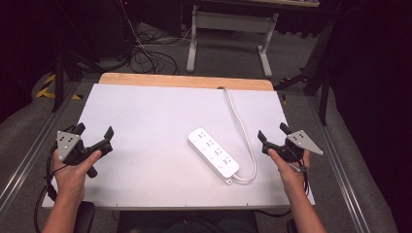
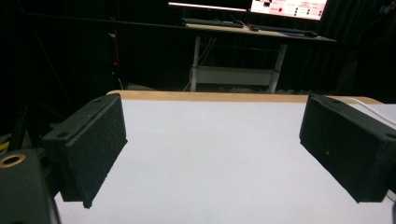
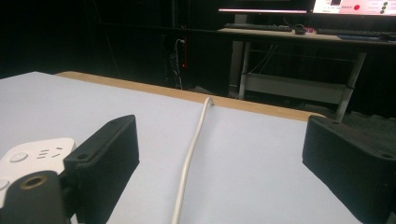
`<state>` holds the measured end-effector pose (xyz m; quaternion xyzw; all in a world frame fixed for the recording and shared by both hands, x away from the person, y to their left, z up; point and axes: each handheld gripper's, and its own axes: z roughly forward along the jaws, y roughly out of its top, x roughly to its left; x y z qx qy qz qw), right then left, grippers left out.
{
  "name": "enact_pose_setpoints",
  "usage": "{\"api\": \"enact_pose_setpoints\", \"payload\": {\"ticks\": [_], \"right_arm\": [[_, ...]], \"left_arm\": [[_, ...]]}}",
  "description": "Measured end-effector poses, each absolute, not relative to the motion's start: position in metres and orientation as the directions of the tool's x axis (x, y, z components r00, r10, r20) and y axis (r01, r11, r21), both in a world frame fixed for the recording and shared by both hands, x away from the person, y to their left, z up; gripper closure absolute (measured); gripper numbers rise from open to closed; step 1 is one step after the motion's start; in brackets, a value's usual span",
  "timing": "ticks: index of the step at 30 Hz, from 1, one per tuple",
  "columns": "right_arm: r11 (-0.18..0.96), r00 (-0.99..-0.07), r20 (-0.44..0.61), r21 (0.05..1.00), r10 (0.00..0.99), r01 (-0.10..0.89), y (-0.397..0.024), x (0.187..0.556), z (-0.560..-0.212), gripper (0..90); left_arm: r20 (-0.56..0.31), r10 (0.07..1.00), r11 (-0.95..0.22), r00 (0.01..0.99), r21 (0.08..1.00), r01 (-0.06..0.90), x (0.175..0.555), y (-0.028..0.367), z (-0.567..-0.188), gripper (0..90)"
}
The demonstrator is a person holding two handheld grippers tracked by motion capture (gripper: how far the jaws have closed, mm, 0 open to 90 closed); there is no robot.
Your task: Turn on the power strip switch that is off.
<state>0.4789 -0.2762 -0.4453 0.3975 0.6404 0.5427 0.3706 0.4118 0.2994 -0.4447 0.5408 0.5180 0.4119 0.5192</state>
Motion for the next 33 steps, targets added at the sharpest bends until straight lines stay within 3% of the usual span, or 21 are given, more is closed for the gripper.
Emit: {"api": "enact_pose_setpoints", "payload": {"ticks": [9, 17, 25, 33], "right_arm": [[0.078, -0.409, -0.025, 0.990, 0.912, 0.114, -0.2768, 0.4783, -0.4447, 16.6], [0.082, -0.425, -0.033, 0.992, 0.905, 0.097, -0.2785, 0.4758, -0.4420, 37.8], [0.085, -0.449, -0.028, 0.991, 0.893, 0.107, -0.2771, 0.4744, -0.4403, 49.8], [0.078, -0.502, -0.003, 0.989, 0.865, 0.127, -0.2760, 0.4714, -0.4366, 69.4]], "left_arm": [[-0.094, 0.988, 0.077, 0.123, 0.988, 0.134, 0.4120, 0.2998, -0.4448, 8.0], [-0.097, 0.988, 0.080, 0.122, 0.988, 0.134, 0.4123, 0.2997, -0.4449, 8.0], [-0.098, 0.988, 0.081, 0.120, 0.987, 0.137, 0.4127, 0.2998, -0.4451, 8.1], [-0.100, 0.988, 0.083, 0.121, 0.987, 0.140, 0.4128, 0.2999, -0.4451, 8.1]]}}
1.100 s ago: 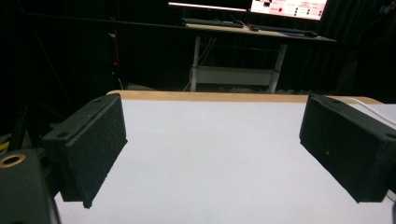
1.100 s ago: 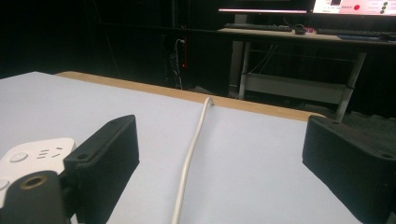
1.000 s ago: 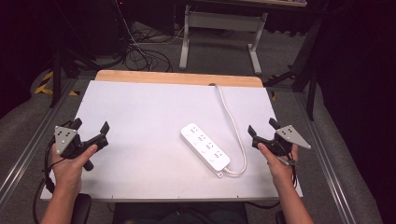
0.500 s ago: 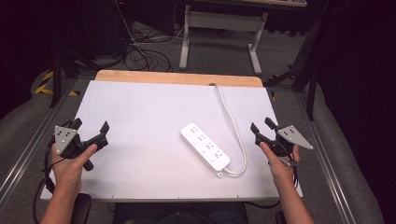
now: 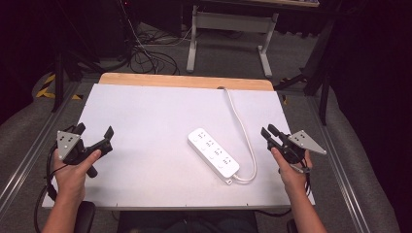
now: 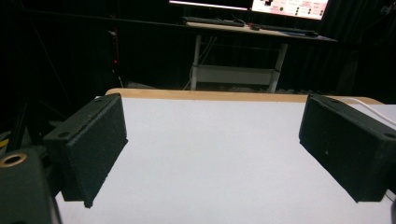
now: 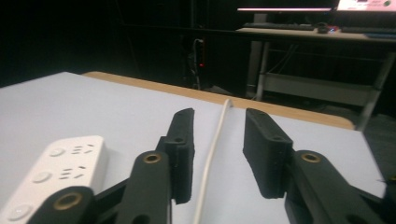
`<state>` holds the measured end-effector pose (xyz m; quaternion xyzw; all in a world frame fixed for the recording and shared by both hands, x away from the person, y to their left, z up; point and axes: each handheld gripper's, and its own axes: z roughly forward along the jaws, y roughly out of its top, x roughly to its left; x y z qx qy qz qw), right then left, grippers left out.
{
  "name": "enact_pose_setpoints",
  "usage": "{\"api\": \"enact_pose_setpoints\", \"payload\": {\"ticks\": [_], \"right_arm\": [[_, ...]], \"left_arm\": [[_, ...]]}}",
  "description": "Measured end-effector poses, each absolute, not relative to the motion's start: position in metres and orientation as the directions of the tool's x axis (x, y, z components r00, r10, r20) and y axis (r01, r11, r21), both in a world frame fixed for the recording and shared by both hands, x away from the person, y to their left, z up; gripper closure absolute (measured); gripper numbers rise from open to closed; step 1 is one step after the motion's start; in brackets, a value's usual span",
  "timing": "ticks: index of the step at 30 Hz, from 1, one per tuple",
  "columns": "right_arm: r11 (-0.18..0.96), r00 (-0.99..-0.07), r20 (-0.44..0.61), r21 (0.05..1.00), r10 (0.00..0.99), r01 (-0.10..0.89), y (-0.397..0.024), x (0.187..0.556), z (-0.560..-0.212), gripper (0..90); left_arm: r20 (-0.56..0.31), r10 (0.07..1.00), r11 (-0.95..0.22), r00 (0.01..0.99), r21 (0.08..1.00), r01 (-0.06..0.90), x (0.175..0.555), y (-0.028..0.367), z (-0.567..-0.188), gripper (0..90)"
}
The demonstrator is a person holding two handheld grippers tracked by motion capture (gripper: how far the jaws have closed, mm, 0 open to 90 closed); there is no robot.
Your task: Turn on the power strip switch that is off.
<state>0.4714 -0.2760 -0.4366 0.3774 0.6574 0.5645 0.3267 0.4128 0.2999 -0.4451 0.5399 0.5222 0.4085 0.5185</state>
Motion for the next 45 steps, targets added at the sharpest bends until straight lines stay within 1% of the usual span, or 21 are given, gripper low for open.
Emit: {"api": "enact_pose_setpoints", "payload": {"ticks": [5, 9, 10, 11, 12, 22, 37, 45], "right_arm": [[0.073, -0.521, 0.022, 0.984, 0.854, 0.160, -0.275, 0.469, -0.434, 79.5], [0.080, -0.526, 0.028, 0.980, 0.850, 0.182, -0.276, 0.468, -0.432, 85.0], [0.080, -0.526, 0.028, 0.980, 0.850, 0.182, -0.276, 0.468, -0.432, 85.0], [0.085, -0.530, 0.031, 0.978, 0.847, 0.193, -0.276, 0.468, -0.431, 88.3], [0.087, -0.530, 0.030, 0.977, 0.847, 0.195, -0.276, 0.468, -0.431, 89.8], [0.111, -0.536, 0.024, 0.970, 0.844, 0.218, -0.278, 0.467, -0.428, 90.0], [0.110, -0.539, 0.035, 0.966, 0.841, 0.235, -0.278, 0.472, -0.423, 90.0], [0.109, -0.568, 0.040, 0.968, 0.822, 0.226, -0.270, 0.476, -0.419, 90.0]], "left_arm": [[-0.104, 0.987, 0.087, 0.120, 0.986, 0.141, 0.413, 0.300, -0.445, 8.2], [-0.105, 0.987, 0.087, 0.120, 0.986, 0.142, 0.413, 0.300, -0.445, 8.2], [-0.105, 0.987, 0.087, 0.120, 0.986, 0.142, 0.413, 0.300, -0.445, 8.2], [-0.105, 0.987, 0.088, 0.120, 0.986, 0.143, 0.413, 0.300, -0.445, 8.2], [-0.105, 0.987, 0.087, 0.119, 0.986, 0.144, 0.413, 0.300, -0.445, 8.2], [-0.106, 0.987, 0.088, 0.120, 0.986, 0.144, 0.413, 0.300, -0.445, 8.3], [-0.100, 0.987, 0.081, 0.124, 0.985, 0.151, 0.414, 0.300, -0.446, 8.4], [-0.104, 0.987, 0.084, 0.122, 0.985, 0.152, 0.413, 0.301, -0.446, 8.4]]}}
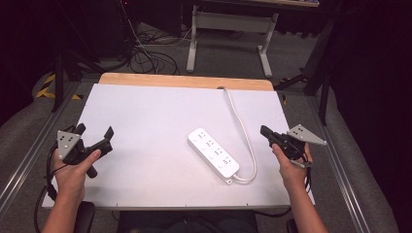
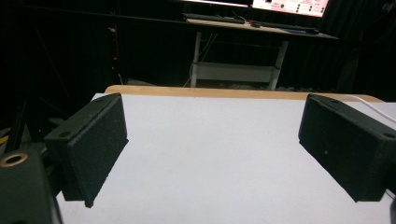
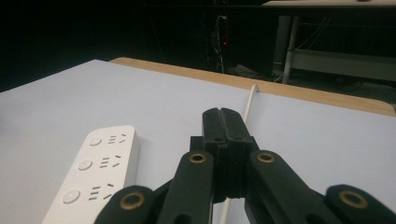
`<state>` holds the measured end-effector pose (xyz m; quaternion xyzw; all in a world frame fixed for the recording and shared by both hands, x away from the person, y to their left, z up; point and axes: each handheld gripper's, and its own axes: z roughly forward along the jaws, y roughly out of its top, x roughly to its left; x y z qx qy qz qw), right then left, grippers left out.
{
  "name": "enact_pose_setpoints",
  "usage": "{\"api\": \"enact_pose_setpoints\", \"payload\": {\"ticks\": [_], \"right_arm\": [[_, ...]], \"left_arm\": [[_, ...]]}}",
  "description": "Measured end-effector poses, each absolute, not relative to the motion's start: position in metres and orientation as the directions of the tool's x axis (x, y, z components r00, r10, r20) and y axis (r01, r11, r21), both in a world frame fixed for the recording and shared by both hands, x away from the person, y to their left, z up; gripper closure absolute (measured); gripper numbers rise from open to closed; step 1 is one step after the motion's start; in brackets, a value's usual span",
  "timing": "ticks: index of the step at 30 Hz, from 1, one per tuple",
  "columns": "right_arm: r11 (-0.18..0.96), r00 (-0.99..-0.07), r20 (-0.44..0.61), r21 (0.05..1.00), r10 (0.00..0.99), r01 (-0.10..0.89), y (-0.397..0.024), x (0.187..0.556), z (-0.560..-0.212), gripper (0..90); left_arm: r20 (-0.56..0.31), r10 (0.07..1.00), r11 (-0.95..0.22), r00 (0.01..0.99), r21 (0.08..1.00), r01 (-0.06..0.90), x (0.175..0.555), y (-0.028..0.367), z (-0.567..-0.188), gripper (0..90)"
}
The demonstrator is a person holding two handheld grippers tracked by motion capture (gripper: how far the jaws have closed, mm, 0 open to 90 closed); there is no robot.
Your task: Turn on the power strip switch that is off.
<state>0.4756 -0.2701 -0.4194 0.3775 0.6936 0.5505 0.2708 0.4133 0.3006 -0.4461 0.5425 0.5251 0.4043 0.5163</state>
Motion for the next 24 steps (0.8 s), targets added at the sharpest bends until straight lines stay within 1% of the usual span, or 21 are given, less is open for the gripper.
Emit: {"api": "enact_pose_setpoints", "payload": {"ticks": [8, 11, 14, 24], "right_arm": [[0.121, -0.597, 0.031, 0.969, 0.801, 0.214, -0.260, 0.479, -0.418, 90.0], [0.138, -0.616, 0.019, 0.969, 0.787, 0.206, -0.251, 0.481, -0.418, 90.0], [0.150, -0.629, 0.014, 0.967, 0.777, 0.207, -0.245, 0.481, -0.418, 90.0], [0.170, -0.648, 0.004, 0.964, 0.762, 0.205, -0.237, 0.483, -0.419, 90.0]], "left_arm": [[-0.097, 0.988, 0.077, 0.122, 0.985, 0.154, 0.412, 0.301, -0.447, 8.4], [-0.102, 0.987, 0.083, 0.122, 0.984, 0.157, 0.411, 0.302, -0.446, 4.9], [-0.113, 0.986, 0.093, 0.123, 0.983, 0.157, 0.410, 0.303, -0.446, 4.6], [-0.099, 0.984, 0.075, 0.147, 0.984, 0.161, 0.409, 0.302, -0.446, 3.6]]}}
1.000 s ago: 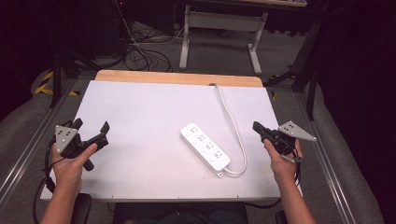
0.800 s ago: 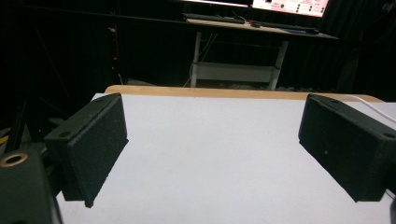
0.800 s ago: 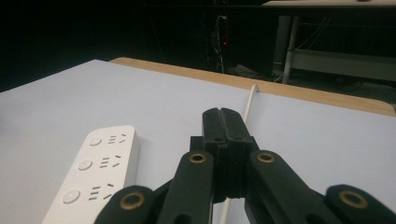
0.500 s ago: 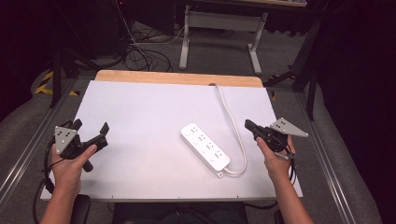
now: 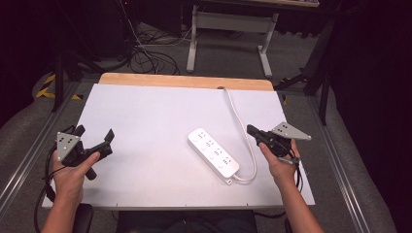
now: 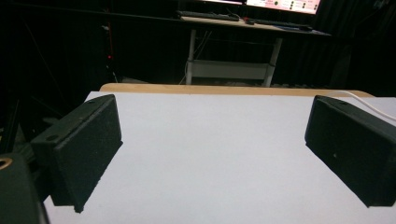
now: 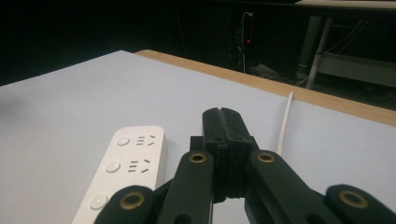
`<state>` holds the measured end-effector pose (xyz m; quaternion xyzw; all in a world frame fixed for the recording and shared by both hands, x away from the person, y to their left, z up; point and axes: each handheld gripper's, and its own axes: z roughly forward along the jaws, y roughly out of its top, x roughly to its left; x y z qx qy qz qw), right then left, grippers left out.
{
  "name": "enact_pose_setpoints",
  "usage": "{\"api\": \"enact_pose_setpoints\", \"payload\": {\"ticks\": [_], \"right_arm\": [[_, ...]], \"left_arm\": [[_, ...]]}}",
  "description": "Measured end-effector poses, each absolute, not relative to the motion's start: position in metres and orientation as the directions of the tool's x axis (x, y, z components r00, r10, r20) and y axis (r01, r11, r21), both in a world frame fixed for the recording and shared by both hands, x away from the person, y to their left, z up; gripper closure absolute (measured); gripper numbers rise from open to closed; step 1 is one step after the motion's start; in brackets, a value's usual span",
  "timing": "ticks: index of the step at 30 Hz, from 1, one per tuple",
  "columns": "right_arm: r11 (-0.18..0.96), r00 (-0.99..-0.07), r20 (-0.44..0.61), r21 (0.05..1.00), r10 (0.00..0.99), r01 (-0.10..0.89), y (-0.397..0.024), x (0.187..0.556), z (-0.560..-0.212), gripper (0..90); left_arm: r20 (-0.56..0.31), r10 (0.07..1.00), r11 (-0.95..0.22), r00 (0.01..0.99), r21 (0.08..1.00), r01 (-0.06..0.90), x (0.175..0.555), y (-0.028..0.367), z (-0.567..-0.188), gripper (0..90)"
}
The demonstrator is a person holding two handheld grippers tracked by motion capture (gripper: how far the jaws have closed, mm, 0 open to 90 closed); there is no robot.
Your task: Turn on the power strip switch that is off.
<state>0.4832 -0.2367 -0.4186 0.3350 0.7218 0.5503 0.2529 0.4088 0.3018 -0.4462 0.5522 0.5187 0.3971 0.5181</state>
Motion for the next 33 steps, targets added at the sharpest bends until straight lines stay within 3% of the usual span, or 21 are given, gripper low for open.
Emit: {"api": "enact_pose_setpoints", "payload": {"ticks": [3, 33], "right_arm": [[0.173, -0.648, 0.004, 0.963, 0.762, 0.209, -0.236, 0.483, -0.419, 90.0], [0.225, -0.715, -0.012, 0.953, 0.699, 0.204, -0.204, 0.494, -0.422, 90.0]], "left_arm": [[-0.100, 0.986, 0.078, 0.135, 0.984, 0.159, 0.409, 0.302, -0.446, 0.4], [-0.074, 0.985, 0.047, 0.159, 0.984, 0.169, 0.401, 0.303, -0.448, 2.6]]}}
